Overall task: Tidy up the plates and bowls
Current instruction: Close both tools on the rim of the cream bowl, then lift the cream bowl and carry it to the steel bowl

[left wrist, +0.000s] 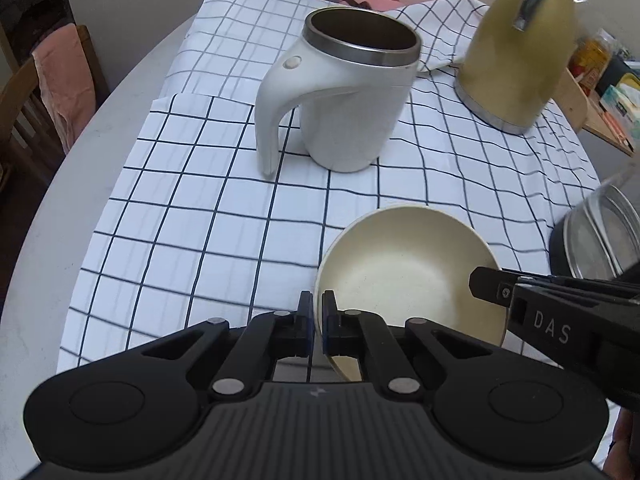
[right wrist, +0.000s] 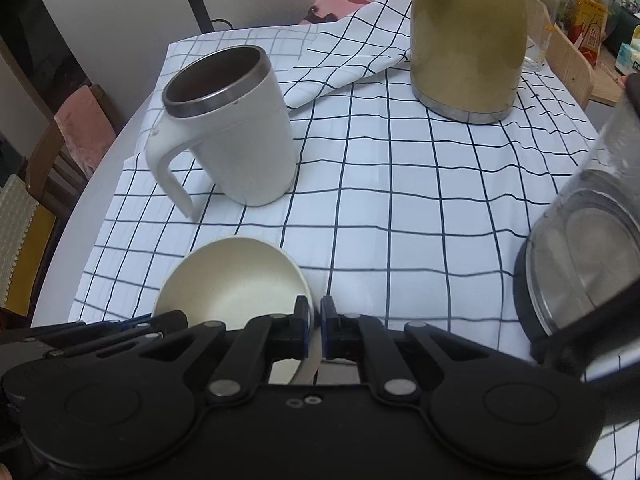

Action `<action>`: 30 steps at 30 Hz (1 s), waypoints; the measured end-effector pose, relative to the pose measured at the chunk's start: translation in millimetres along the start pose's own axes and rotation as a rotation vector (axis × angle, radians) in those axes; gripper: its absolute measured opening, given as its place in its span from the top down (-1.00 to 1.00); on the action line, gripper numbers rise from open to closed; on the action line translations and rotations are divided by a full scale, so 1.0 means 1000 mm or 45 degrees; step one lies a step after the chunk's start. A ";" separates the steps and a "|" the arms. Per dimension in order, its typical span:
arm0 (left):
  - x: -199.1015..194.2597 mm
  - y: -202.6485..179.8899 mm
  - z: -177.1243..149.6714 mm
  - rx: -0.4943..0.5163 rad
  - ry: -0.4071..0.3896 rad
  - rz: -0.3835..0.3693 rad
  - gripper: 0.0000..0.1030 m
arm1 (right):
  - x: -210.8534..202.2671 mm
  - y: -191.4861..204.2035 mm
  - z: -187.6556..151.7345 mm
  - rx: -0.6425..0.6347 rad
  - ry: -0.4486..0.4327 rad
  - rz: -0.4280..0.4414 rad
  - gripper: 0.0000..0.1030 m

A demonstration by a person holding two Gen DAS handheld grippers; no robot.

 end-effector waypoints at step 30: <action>-0.232 0.010 -0.149 0.206 -0.099 -0.070 0.92 | -0.214 0.054 -0.144 -0.020 -0.083 -0.011 0.89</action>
Point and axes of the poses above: each gripper's, at about its wrist camera, not at the fingertips, and x roughly the way its jaws point, y to its left, z to its top, the point moved 6 cm from there along x, roughly the way its jaws point, and after that the axes turned 6 degrees about x, right-handed, at the moved point
